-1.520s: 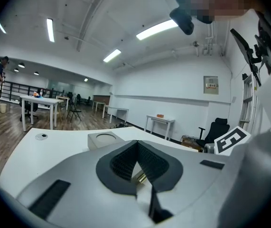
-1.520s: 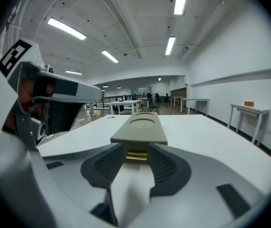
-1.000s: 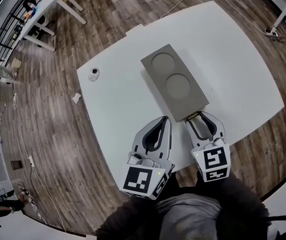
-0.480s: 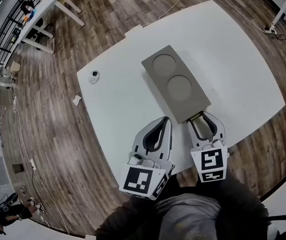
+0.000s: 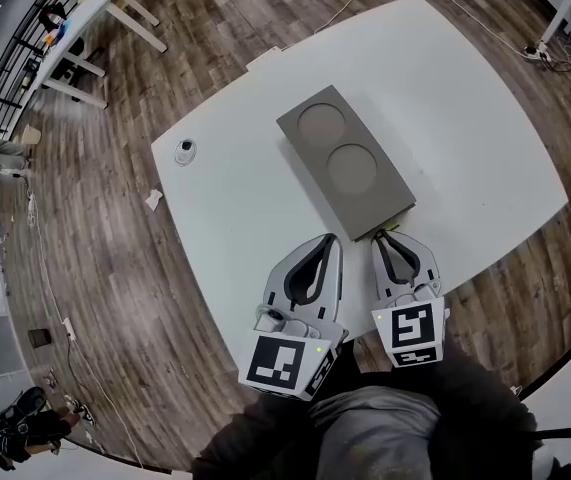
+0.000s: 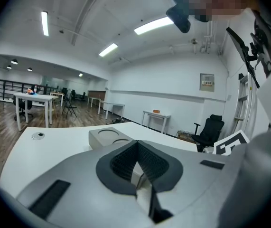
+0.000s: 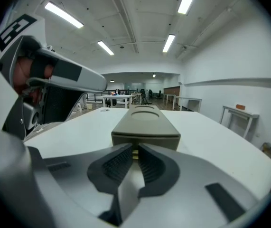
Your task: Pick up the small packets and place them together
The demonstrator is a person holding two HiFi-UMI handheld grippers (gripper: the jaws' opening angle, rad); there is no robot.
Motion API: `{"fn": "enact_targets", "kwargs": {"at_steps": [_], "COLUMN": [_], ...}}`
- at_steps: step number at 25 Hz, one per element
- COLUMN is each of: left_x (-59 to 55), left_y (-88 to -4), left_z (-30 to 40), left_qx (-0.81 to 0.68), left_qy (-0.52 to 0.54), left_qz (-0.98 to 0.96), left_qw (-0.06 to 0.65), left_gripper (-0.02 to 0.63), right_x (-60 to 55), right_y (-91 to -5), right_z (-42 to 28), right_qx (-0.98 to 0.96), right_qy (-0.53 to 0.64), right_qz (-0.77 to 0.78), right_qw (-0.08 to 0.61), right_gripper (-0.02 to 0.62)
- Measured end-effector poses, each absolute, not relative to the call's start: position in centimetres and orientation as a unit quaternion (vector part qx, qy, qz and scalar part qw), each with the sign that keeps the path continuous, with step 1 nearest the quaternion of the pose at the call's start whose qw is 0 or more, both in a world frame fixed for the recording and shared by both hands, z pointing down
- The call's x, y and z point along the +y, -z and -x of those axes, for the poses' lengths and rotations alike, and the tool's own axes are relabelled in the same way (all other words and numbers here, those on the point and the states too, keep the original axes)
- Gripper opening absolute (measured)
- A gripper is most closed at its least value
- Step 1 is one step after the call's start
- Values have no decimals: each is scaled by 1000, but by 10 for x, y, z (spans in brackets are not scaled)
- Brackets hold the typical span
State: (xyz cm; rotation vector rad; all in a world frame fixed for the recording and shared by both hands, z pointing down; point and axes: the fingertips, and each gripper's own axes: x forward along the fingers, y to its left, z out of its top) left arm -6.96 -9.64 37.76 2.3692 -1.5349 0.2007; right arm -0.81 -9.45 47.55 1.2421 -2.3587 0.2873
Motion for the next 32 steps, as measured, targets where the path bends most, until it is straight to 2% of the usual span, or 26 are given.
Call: {"fn": "enact_targets", "kwargs": {"at_steps": [4, 8, 11, 22, 23, 25, 32], "left_x": [-91, -96, -96, -98, -98, -98, -93], "left_y": [-380, -377, -377, -378, -378, -377, -378], "left_z": [65, 64, 64, 65, 66, 66, 59], "left_qx": [-533, -533, -532, -528, -528, -529, -529], "left_qy": [-69, -68, -70, -71, -71, -70, -76], "left_qz": [-828, -829, -829, -831, -831, -831, -830], "left_qw": [161, 155, 157, 162, 161, 159, 156], "left_gripper": [3, 3, 3, 3, 3, 3, 3], "right_x": [-96, -95, -96, -104, -104, -105, -93], "right_y": [-478, -476, -477, -488, -489, -490, -490], "right_z": [1, 6, 3, -1, -1, -4, -8], "right_qx": [-854, -861, -856, -846, -845, -845, -847], "right_qy": [-131, -145, -147, -167, -165, -160, -154], "right_qz": [-451, -440, -447, -448, -448, -450, -449], "right_qw": [221, 209, 213, 237, 240, 243, 238], "right_gripper": [58, 182, 227, 226, 223, 175, 175]}}
